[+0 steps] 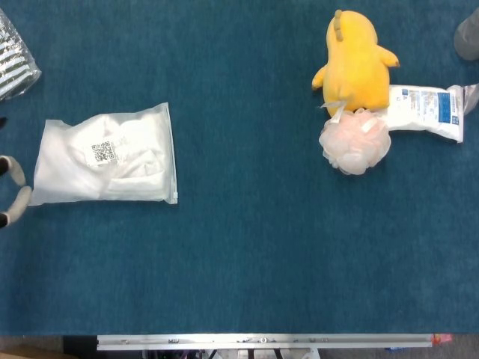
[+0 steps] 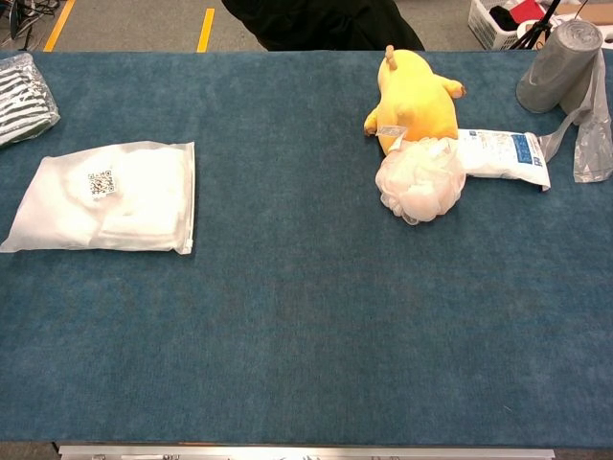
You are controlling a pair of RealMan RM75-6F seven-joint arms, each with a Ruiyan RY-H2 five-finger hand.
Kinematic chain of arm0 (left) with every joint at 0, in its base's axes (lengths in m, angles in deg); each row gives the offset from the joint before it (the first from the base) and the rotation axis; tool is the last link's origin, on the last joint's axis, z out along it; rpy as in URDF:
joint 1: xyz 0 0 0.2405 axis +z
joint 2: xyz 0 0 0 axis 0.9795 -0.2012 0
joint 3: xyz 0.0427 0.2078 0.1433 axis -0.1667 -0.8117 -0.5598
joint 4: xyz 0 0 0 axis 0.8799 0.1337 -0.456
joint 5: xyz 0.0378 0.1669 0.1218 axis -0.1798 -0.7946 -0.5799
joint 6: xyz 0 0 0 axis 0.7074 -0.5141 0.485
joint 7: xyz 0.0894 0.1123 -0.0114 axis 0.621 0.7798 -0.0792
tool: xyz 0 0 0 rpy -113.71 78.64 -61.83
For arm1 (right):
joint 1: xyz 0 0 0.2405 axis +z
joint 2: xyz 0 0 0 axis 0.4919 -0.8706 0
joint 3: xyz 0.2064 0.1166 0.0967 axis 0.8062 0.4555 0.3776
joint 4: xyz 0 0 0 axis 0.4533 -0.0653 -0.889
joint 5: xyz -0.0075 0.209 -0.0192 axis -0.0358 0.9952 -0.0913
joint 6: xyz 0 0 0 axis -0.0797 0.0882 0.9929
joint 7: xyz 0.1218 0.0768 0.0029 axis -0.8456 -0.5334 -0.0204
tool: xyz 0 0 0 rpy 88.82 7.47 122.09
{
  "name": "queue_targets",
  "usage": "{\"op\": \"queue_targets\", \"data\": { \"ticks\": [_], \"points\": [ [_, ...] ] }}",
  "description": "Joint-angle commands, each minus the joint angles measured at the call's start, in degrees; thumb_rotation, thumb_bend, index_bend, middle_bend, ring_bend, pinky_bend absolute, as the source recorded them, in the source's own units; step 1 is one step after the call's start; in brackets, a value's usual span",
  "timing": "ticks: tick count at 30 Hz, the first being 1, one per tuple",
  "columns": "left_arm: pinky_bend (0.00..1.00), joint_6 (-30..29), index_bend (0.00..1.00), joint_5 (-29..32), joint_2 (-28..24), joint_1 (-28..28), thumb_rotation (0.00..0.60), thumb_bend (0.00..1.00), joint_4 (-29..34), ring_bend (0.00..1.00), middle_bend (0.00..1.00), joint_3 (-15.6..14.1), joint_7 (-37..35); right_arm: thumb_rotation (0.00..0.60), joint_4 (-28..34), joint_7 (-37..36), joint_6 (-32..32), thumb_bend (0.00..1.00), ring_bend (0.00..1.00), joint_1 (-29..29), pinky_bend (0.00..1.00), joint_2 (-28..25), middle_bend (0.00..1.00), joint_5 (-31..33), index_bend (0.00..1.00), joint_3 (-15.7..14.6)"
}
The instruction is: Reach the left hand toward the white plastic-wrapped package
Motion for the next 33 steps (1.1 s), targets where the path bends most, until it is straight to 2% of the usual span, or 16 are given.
{"op": "queue_targets", "data": {
  "ticks": [1,11,16,22,28,31,33],
  "points": [
    [0.0,0.13,0.68,-1.26,1.0,-0.65,0.6,0.33,-0.4,0.01,0.16,-0.13,-2.07,0.6,-0.02,-0.15,0.02,0.16,0.0,0.01,0.02,-0.1,0.12,-0.14,0.1,-0.02],
    [0.0,3.36,0.71,-4.19,1.9,-4.23,0.6,0.38,2.36,0.01,0.18,-0.48,-16.93,0.6,-0.24,-0.85,-0.06,0.16,0.0,0.09,0.02,-0.18,0.12,-0.39,0.1,-0.03],
    [0.0,6.75,0.73,-5.77,1.26,-7.39,0.6,0.38,6.78,0.01,0.18,-1.1,-29.28,0.6,-0.44,-1.0,-0.22,0.16,0.0,0.24,0.02,-0.06,0.12,-0.59,0.1,-0.05],
    [0.0,10.86,0.74,-9.92,0.0,-11.87,0.6,0.38,8.92,0.0,0.17,-3.1,-44.52,0.6,-0.74,-1.07,-0.3,0.16,0.0,0.14,0.02,-0.04,0.12,-0.26,0.1,-0.07],
    [0.0,11.99,0.75,-13.85,1.27,-15.93,0.6,0.38,7.43,0.0,0.16,-4.7,-58.34,0.6,-0.73,-0.87,-0.3,0.16,0.0,-0.01,0.02,-0.23,0.12,0.08,0.1,-0.08],
    [0.0,11.27,0.75,-14.89,2.74,-17.11,0.6,0.38,5.93,0.0,0.16,-5.02,-62.21,0.6,-0.68,-0.79,-0.24,0.16,0.0,-0.12,0.02,-0.3,0.12,0.24,0.1,-0.08],
    [0.0,10.43,0.75,-15.2,4.03,-17.45,0.6,0.38,4.62,0.0,0.16,-4.89,-62.29,0.6,-0.66,-0.69,-0.22,0.16,0.0,-0.2,0.02,-0.34,0.12,0.34,0.1,-0.11]
  ]
}}
